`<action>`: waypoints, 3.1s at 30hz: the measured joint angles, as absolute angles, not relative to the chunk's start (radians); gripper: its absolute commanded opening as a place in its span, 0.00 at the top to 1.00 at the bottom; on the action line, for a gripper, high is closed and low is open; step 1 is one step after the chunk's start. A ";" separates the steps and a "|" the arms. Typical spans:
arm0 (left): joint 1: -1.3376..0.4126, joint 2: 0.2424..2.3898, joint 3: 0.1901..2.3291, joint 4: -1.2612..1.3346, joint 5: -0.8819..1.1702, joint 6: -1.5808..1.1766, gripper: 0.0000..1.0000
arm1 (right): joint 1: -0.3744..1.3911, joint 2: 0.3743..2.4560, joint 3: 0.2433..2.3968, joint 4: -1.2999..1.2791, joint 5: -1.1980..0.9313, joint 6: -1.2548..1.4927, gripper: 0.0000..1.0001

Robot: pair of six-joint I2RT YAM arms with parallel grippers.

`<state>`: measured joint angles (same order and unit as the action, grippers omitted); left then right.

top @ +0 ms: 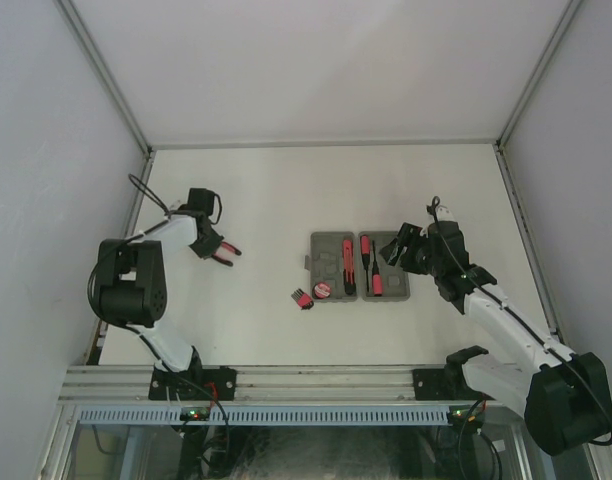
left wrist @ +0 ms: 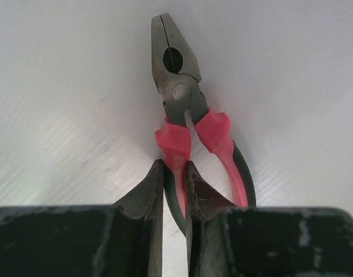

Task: Sort the tools into containers
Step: Move the pliers to the center of the board, then pick up the pliers at the center of the board.

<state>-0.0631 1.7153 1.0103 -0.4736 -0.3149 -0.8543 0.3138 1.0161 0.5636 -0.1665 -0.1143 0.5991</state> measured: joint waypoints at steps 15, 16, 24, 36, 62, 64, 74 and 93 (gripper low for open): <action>-0.305 1.745 1.055 -0.465 -0.274 -0.641 1.00 | 0.314 1.016 0.564 -0.167 -0.115 0.604 0.37; -0.312 1.746 1.055 -0.459 -0.268 -0.630 0.99 | 0.314 1.017 0.564 -0.167 -0.115 0.604 0.37; -0.339 1.763 1.064 -0.434 -0.246 -0.545 0.87 | 0.314 1.033 0.564 -0.160 -0.134 0.606 0.38; -0.340 1.779 1.084 -0.436 -0.268 -0.554 0.62 | 0.314 1.034 0.564 -0.159 -0.142 0.607 0.38; -0.342 1.788 1.085 -0.451 -0.280 -0.639 1.00 | 0.314 1.043 0.564 -0.152 -0.159 0.614 0.38; -0.342 1.786 1.085 -0.451 -0.280 -0.634 1.00 | 0.314 1.043 0.564 -0.152 -0.160 0.614 0.38; -0.344 1.684 1.085 -0.436 -0.257 -0.590 1.00 | 0.314 1.043 0.564 -0.143 -0.170 0.607 0.40; -0.479 1.603 1.085 -0.428 -0.258 -0.557 1.00 | 0.353 1.038 0.578 -0.123 -0.260 0.552 0.43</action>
